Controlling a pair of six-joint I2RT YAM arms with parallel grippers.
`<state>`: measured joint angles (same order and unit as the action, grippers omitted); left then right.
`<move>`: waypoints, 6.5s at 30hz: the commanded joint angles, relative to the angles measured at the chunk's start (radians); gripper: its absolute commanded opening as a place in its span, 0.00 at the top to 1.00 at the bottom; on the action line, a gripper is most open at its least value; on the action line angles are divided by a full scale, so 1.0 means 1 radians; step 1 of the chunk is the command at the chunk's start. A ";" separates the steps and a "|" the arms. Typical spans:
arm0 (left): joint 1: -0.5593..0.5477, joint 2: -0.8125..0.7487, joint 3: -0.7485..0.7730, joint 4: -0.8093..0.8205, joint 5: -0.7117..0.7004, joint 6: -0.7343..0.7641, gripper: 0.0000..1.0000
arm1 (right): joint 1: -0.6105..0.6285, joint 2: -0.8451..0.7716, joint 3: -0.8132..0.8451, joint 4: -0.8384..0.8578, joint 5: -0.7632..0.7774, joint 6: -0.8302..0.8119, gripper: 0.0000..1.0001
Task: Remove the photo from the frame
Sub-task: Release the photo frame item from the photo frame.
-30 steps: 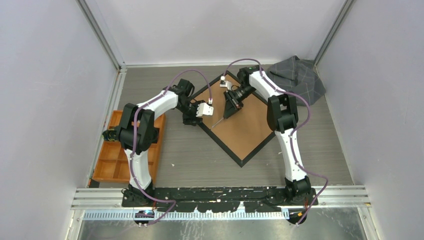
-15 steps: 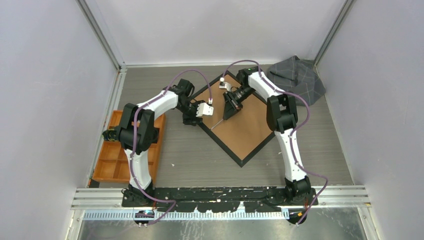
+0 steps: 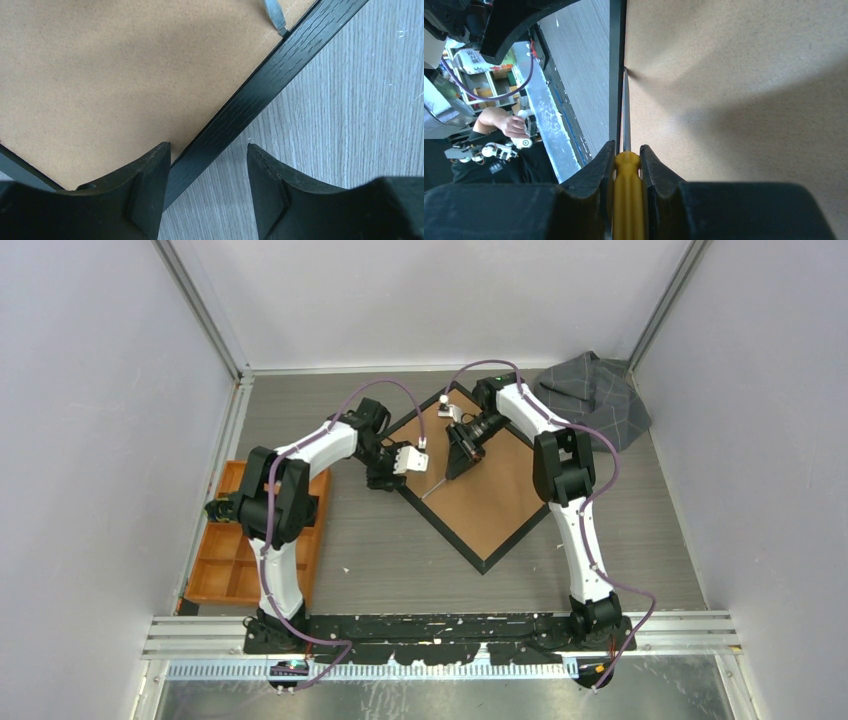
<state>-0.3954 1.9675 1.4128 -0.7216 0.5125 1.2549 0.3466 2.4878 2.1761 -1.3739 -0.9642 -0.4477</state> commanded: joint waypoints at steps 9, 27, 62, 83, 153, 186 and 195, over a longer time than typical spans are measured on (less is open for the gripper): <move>-0.056 0.046 -0.041 -0.085 0.009 -0.074 0.46 | 0.060 0.018 -0.002 -0.012 0.055 -0.115 0.99; -0.056 0.103 -0.035 -0.074 -0.020 -0.160 0.65 | 0.146 -0.203 -0.201 0.238 0.109 0.005 0.99; 0.028 0.203 0.118 -0.169 0.015 -0.267 0.62 | 0.298 -0.470 -0.599 0.726 0.348 0.390 0.99; 0.017 0.261 0.153 -0.134 -0.138 -0.360 0.45 | 0.303 -0.510 -0.673 0.843 0.437 0.447 0.99; 0.142 0.002 0.095 0.036 0.004 -0.557 0.31 | 0.478 -0.615 -0.578 0.797 0.433 0.431 0.99; 0.180 -0.066 -0.097 -0.124 0.104 0.692 0.31 | -0.016 -0.735 -0.498 0.250 0.393 0.071 0.99; 0.133 -0.034 -0.101 -0.131 0.024 0.648 0.42 | -0.021 -1.057 -0.880 0.220 0.836 -0.113 0.99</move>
<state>-0.2474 1.9221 1.3197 -0.8219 0.5667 1.9148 0.3256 1.5181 1.4227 -1.1290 -0.3756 -0.4599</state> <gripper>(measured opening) 0.609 0.256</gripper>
